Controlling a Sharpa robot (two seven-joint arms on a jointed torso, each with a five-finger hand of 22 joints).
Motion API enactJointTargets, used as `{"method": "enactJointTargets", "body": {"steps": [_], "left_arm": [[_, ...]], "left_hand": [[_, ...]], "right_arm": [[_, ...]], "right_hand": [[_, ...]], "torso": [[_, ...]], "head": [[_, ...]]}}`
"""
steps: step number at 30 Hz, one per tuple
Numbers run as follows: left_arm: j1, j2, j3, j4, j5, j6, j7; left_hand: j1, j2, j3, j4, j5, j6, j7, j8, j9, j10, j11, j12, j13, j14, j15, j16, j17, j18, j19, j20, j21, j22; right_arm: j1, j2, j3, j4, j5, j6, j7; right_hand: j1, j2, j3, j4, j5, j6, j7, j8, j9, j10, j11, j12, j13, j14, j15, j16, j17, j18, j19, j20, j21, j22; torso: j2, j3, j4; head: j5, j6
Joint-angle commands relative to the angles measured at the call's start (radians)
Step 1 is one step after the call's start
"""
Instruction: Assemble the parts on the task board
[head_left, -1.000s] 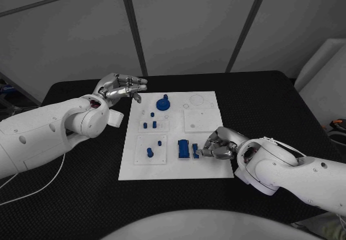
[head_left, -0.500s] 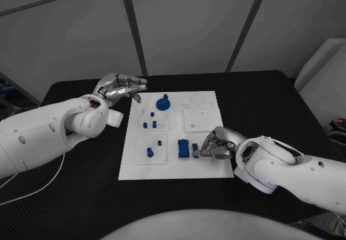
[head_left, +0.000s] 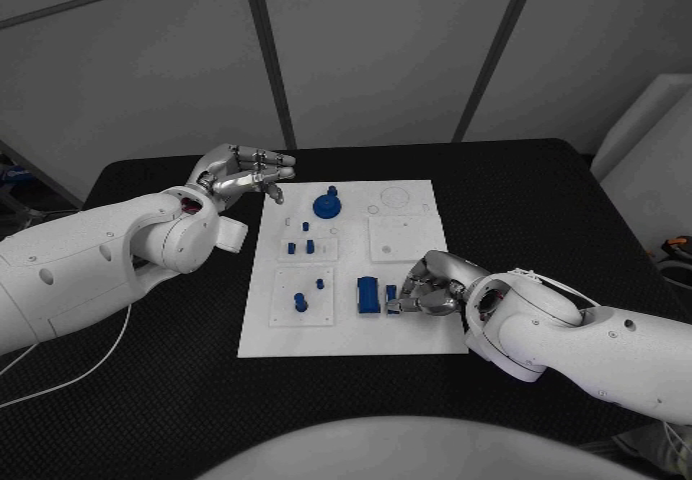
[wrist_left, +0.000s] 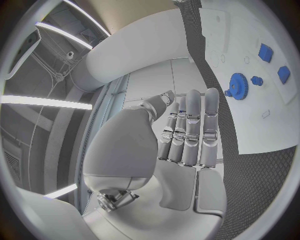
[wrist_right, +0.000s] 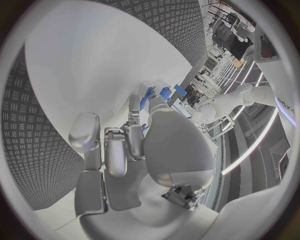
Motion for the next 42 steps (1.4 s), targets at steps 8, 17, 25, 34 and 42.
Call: {"method": "enactJointTargets", "body": {"steps": [8, 17, 25, 34, 42], "left_arm": [[0.0, 0.0, 0.0, 0.0, 0.002, 0.01, 0.004], [0.0, 0.003, 0.0, -0.001, 0.031, 0.001, 0.017], [-0.001, 0.018, -0.003, -0.012, 0.137, -0.014, 0.075], [-0.003, 0.086, -0.007, -0.105, 0.291, -0.028, 0.16], [-0.012, 0.178, -0.013, -0.231, 0.361, -0.085, 0.21]], "left_hand": [[-0.003, 0.009, 0.0, -0.004, 0.002, -0.002, 0.005, -0.006, -0.001, -0.009, -0.001, 0.007, 0.0, -0.004, 0.0, -0.005, -0.001, 0.037, -0.009, 0.0, -0.007, -0.001], [-0.014, 0.006, -0.006, 0.002, 0.001, -0.003, 0.005, -0.006, -0.001, -0.011, 0.0, 0.008, 0.0, -0.005, 0.002, -0.006, -0.003, 0.035, -0.011, 0.002, -0.009, -0.002], [-0.05, 0.004, -0.061, 0.032, -0.093, -0.012, 0.005, -0.009, -0.001, -0.009, -0.004, 0.023, 0.001, -0.088, 0.02, -0.111, -0.056, 0.034, -0.085, 0.019, -0.102, -0.059], [-0.04, 0.028, -0.183, 0.076, -0.103, -0.022, 0.002, -0.016, -0.001, 0.013, 0.026, -0.079, -0.004, -0.135, 0.071, -0.537, -0.225, 0.039, -0.217, 0.093, -0.393, -0.294], [-0.03, 0.053, -0.28, 0.108, -0.102, -0.054, -0.016, -0.019, -0.002, -0.013, 0.062, -0.177, -0.005, -0.194, 0.124, -0.742, -0.284, 0.037, -0.322, 0.147, -0.553, -0.437]], "right_arm": [[0.0, -0.016, 0.0, 0.023, -0.007, -0.057, 0.045], [0.005, -0.056, 0.001, 0.014, 0.221, -0.128, 0.297], [0.059, -0.029, 0.001, -0.138, 0.646, -0.107, 0.603], [0.108, 0.117, 0.015, -0.426, 0.984, -0.106, 0.836], [0.114, 0.257, 0.046, -0.637, 1.057, -0.066, 0.929]], "right_hand": [[-0.027, 0.003, -0.044, 0.035, -0.008, -0.004, 0.004, -0.002, 0.001, 0.008, 0.0, -0.006, 0.073, 0.108, -0.005, 0.006, 0.263, -0.018, -0.002, -0.002, -0.007, -0.004], [0.017, 0.006, -0.081, 0.052, 0.007, -0.112, 0.052, -0.068, -0.026, -0.108, 0.041, -0.229, -0.083, 0.07, 0.027, -0.074, 0.121, 0.02, -0.122, 0.024, -0.156, -0.224], [0.212, 0.062, -0.045, -0.013, -0.052, -0.15, 0.087, -0.117, -0.058, -0.358, 0.07, -0.691, -0.438, -0.075, 0.054, -0.42, -0.304, 0.068, -0.294, 0.053, -0.437, -0.54], [0.346, 0.079, 0.049, -0.037, -0.134, -0.124, 0.129, -0.218, -0.157, -0.34, 0.12, -1.096, -0.913, -0.276, 0.113, -1.061, -0.788, 0.062, -0.415, 0.11, -0.683, -0.686], [0.342, 0.064, 0.141, -0.025, -0.163, -0.115, 0.141, -0.296, -0.217, -0.319, 0.158, -1.221, -1.119, -0.365, 0.179, -1.368, -0.987, 0.05, -0.519, 0.17, -0.838, -0.774]], "torso": [[-0.003, -0.0008, -0.0004], [-0.008, -0.0045, -0.0002], [-0.031, -0.0161, -0.0093], [-0.06, -0.0187, -0.0206], [-0.079, -0.013, -0.0324]], "head": [[-0.003, 0.008], [-0.009, 0.025], [-0.006, 0.059], [0.006, 0.123], [0.023, 0.168]]}}
